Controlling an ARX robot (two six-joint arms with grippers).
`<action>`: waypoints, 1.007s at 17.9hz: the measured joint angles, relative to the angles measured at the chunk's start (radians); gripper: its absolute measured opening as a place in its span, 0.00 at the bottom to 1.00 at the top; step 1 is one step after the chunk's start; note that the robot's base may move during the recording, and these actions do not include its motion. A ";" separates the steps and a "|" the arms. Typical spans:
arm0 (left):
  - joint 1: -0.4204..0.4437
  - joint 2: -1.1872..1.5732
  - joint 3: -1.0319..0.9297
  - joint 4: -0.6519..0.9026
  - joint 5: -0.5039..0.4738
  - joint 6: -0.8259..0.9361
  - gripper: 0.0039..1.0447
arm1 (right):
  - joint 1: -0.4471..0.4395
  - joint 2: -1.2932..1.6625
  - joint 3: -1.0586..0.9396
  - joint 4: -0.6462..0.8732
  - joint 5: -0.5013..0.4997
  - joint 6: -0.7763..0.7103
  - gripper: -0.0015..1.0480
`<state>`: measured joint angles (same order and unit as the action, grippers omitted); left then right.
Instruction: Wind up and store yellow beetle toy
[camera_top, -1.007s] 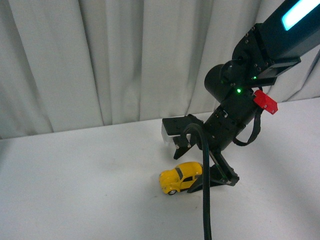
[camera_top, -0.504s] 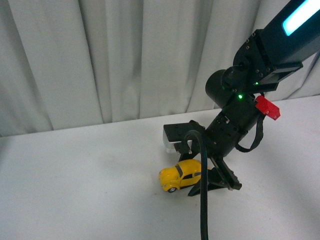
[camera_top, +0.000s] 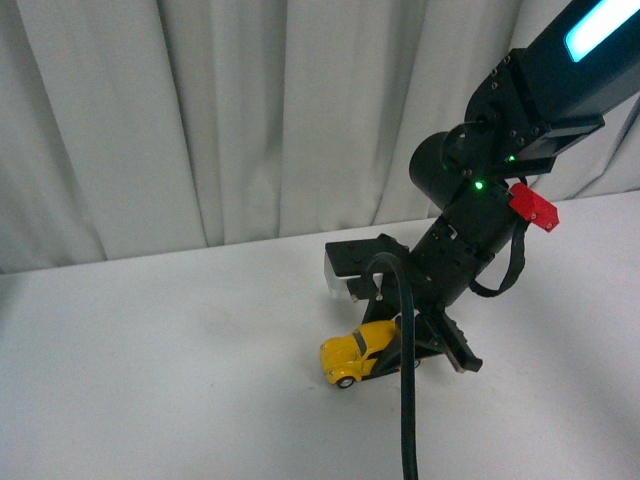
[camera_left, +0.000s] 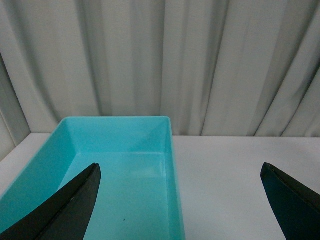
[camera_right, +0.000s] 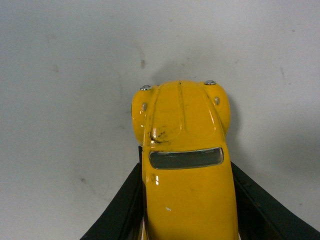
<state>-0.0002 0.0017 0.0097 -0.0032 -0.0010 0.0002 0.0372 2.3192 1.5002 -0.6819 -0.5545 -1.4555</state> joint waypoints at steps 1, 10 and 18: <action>0.000 0.000 0.000 0.000 0.000 0.000 0.94 | -0.005 0.003 0.011 0.000 0.005 -0.007 0.41; 0.000 0.000 0.000 0.000 0.000 0.000 0.94 | -0.045 0.010 -0.048 0.093 -0.082 -0.118 0.40; 0.000 0.000 0.000 0.000 0.000 0.000 0.94 | -0.156 -0.048 -0.182 0.102 -0.105 -0.152 0.40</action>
<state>-0.0002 0.0017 0.0097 -0.0036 -0.0006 0.0002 -0.1188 2.2711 1.3182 -0.5800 -0.6590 -1.6073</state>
